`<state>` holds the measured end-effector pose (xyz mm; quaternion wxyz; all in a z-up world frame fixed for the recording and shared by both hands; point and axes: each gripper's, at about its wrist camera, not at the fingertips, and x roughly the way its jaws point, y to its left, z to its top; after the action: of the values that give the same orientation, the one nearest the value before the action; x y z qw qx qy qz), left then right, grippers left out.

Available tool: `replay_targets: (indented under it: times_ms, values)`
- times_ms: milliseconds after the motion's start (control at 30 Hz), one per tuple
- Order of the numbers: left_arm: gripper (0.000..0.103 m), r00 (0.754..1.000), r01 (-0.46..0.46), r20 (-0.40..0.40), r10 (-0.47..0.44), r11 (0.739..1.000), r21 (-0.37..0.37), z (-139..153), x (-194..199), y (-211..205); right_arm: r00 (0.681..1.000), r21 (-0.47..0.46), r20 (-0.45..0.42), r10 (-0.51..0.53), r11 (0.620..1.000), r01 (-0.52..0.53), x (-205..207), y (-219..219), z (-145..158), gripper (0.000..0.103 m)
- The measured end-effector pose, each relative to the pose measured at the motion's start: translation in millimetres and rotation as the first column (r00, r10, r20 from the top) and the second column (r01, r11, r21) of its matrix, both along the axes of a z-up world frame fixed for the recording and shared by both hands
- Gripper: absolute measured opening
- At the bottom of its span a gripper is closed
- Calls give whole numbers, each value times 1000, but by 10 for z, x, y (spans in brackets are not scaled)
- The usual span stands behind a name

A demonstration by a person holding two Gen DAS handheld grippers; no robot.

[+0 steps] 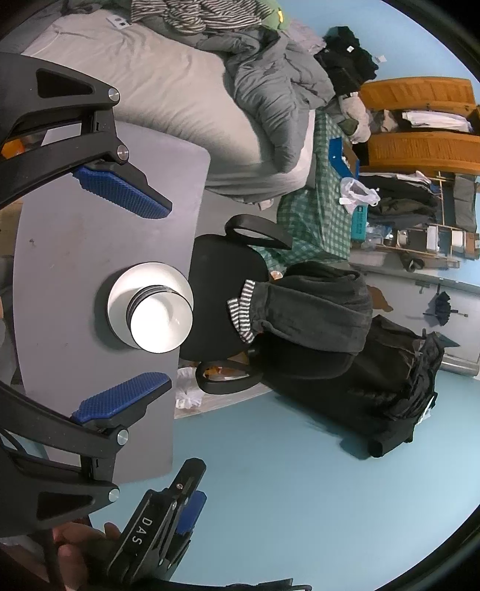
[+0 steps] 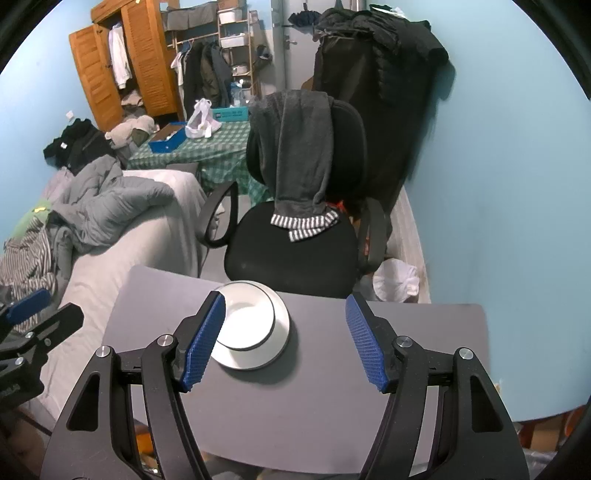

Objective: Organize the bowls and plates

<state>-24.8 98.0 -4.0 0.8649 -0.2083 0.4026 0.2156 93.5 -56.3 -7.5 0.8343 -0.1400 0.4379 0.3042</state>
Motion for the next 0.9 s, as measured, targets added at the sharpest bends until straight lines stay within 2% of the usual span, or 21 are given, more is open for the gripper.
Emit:
replay_targets:
  times_ms: [267,567,900]
  values:
    - [87,1000,2,-8,-2,1000,-22,-54,22,5,1000,7,-28,-5,1000,5,50,-8,14,67]
    - [87,1000,21,-21,-21,1000,-14,-55,86,-58,999,12,-48,-1,1000,2,25,18,0,67]
    - [87,999,37,-17,-37,999,-28,-53,149,-117,999,20,-41,-6,1000,6,29,22,51,67]
